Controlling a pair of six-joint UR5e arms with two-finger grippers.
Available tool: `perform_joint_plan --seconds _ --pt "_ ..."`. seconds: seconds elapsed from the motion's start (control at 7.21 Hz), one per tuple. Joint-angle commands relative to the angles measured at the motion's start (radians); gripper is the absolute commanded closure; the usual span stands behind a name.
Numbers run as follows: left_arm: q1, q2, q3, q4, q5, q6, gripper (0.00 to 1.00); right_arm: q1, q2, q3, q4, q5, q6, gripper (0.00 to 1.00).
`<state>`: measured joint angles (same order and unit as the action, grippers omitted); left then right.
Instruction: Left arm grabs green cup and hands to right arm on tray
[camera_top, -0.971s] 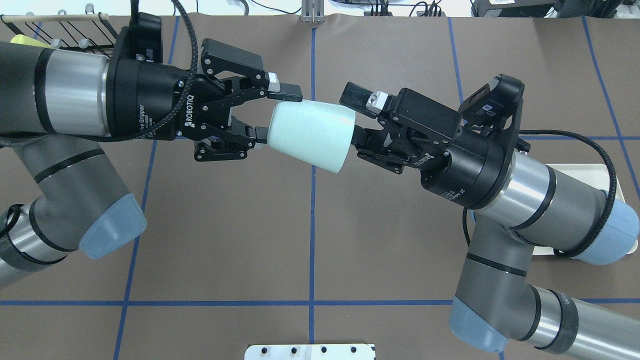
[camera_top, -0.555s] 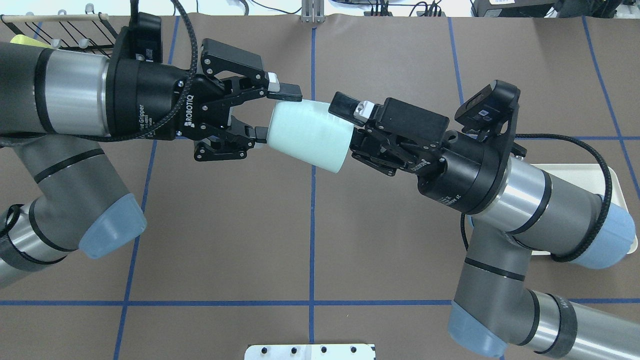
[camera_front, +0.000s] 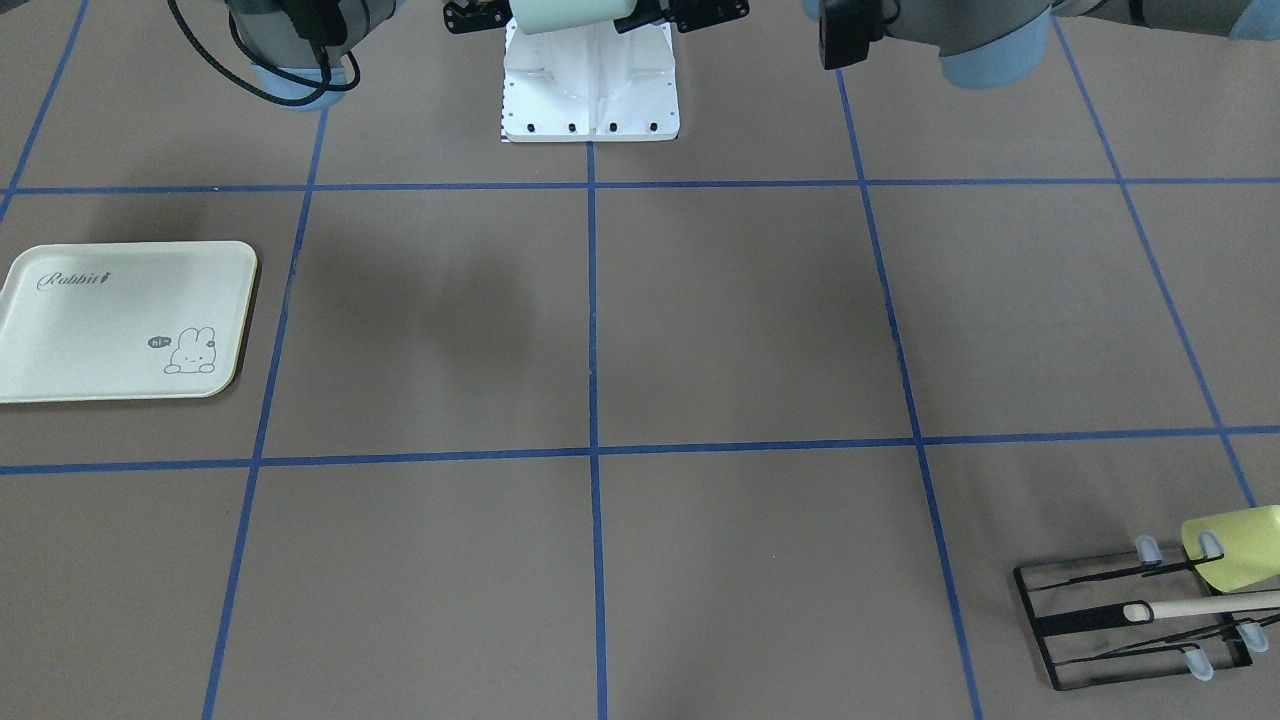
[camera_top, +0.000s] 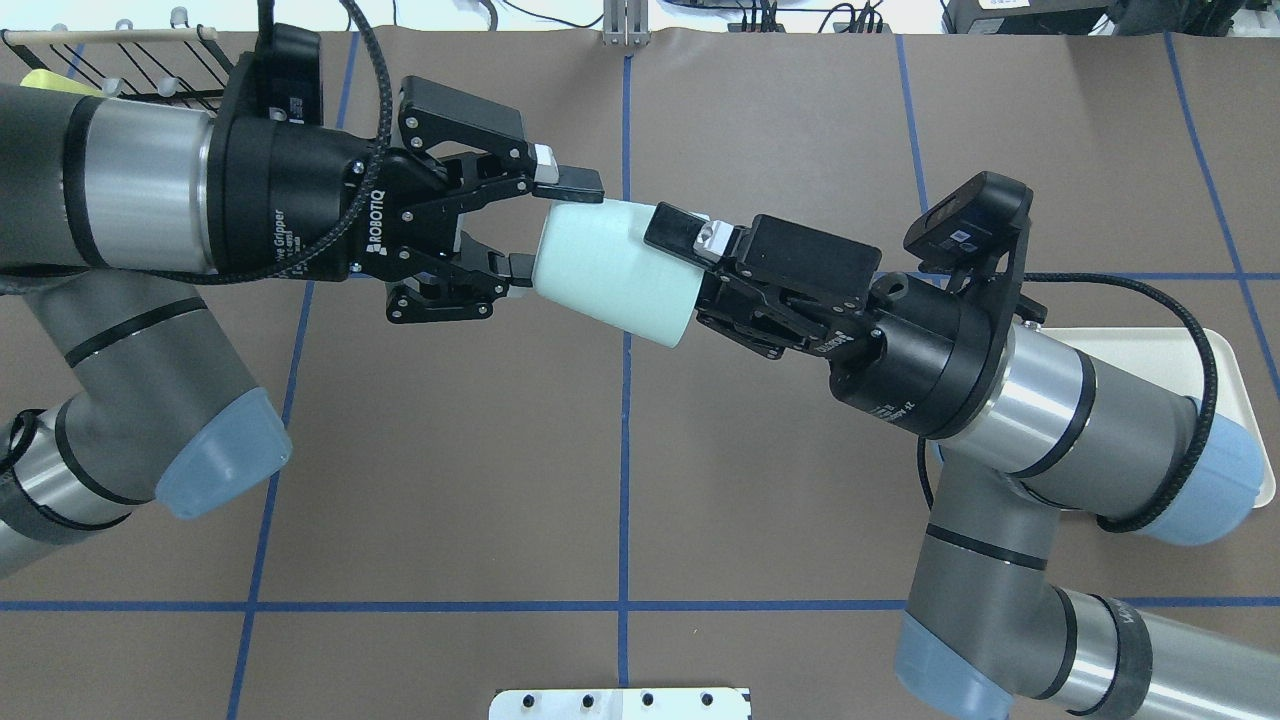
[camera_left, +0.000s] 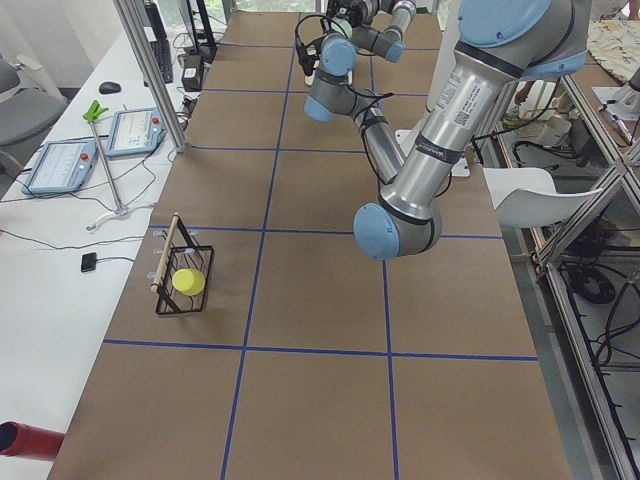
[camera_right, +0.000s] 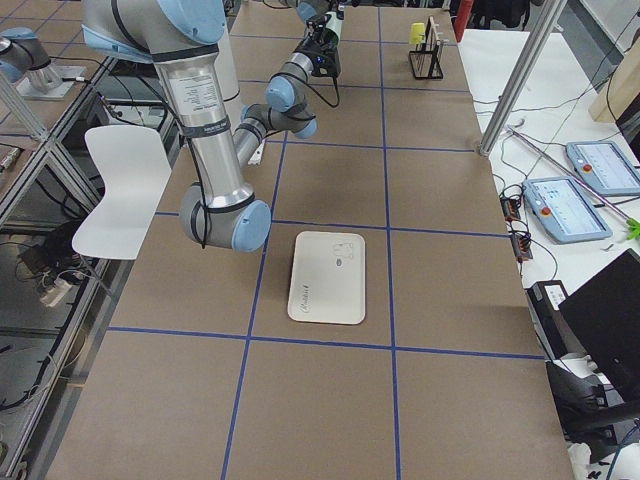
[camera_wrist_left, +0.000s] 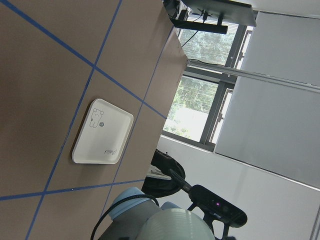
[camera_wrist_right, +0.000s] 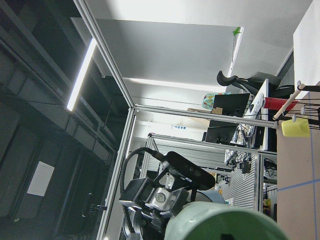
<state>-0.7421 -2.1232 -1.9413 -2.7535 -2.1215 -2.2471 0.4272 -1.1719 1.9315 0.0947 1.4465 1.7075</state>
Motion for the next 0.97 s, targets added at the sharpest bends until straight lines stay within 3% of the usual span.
perform_joint_plan --seconds 0.0,0.14,0.42,0.83 --pt "0.000 0.000 -0.001 0.000 0.000 0.000 0.52 -0.001 -0.002 0.001 0.000 0.000 0.000 0.75" --pt "0.000 -0.009 -0.001 0.000 0.000 0.015 0.01 -0.004 -0.002 0.001 -0.001 0.000 0.000 1.00" --pt "0.001 -0.014 -0.016 0.000 -0.005 0.033 0.00 -0.030 -0.002 0.003 -0.001 -0.049 0.003 1.00" --pt "-0.005 -0.008 -0.031 0.003 0.000 0.040 0.00 -0.030 -0.005 0.014 0.002 -0.049 0.003 1.00"
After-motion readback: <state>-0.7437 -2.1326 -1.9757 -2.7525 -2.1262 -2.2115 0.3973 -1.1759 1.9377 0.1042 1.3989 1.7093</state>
